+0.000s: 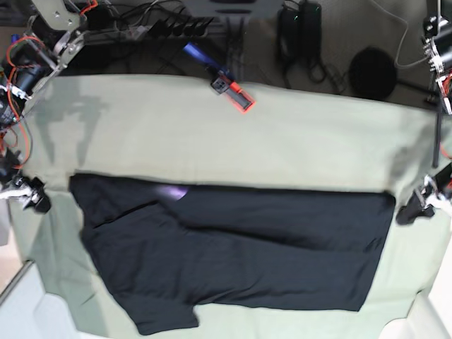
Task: Fold the T-shirt properly
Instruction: 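Lift and pull the shoulder edge toward the hem with both grippers, then open both grippers and release the folded edge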
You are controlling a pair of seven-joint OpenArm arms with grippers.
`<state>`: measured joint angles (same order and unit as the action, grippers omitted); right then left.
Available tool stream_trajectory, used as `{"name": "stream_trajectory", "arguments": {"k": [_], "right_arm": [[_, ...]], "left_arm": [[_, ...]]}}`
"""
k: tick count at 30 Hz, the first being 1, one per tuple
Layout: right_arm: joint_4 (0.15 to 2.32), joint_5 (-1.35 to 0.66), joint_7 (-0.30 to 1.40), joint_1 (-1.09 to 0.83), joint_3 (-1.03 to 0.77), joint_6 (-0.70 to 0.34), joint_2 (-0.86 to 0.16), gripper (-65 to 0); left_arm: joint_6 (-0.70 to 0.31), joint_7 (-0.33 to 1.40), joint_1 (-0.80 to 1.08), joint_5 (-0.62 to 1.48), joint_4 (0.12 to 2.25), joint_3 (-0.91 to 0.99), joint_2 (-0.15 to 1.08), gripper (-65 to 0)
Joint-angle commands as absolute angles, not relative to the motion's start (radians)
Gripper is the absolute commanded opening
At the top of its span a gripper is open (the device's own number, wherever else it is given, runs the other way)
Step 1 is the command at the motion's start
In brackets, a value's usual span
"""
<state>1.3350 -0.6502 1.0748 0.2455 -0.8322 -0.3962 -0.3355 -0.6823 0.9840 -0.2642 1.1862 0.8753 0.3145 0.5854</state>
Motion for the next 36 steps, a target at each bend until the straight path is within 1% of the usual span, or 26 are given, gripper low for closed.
{"name": "stream_trajectory", "arguments": {"k": [1,4,8,12,17,29,36], "right_arm": [[1.352,-0.674,1.052,0.235,-0.852,-0.453,-0.361,-20.5],[1.352,-0.697,1.036,0.184,-0.863,-0.453,-0.354,-20.5],[1.352,-0.701,1.015,0.175,-0.862,-0.453,-0.317,-20.5],[1.351,-0.706,0.957,0.184,-0.855,-0.453,-0.271,-20.5],[1.33,-0.691,0.931,0.215,-0.853,-0.453,-0.225,-20.5],[1.306,-0.65,0.873,0.241,-0.835,-0.453,-0.146,-20.5],[1.233,-0.624,0.833,0.241,-0.836,-0.453,-0.149,-20.6]], "left_arm": [[-0.698,0.97,-0.263,1.21,0.891,0.33,0.609,-25.6],[-0.698,1.005,-0.187,1.272,0.891,0.362,0.609,-25.6],[-0.698,1.061,-0.108,1.361,0.91,0.382,0.609,-25.6],[-0.698,1.071,-0.051,1.373,0.957,0.382,0.609,-25.6],[-0.698,1.071,0.001,1.374,1.025,0.382,0.609,-25.6],[-0.698,1.07,0.009,1.373,1.042,0.382,0.609,-25.6],[-0.698,1.071,0.009,1.39,1.042,0.382,0.609,-25.6]]}}
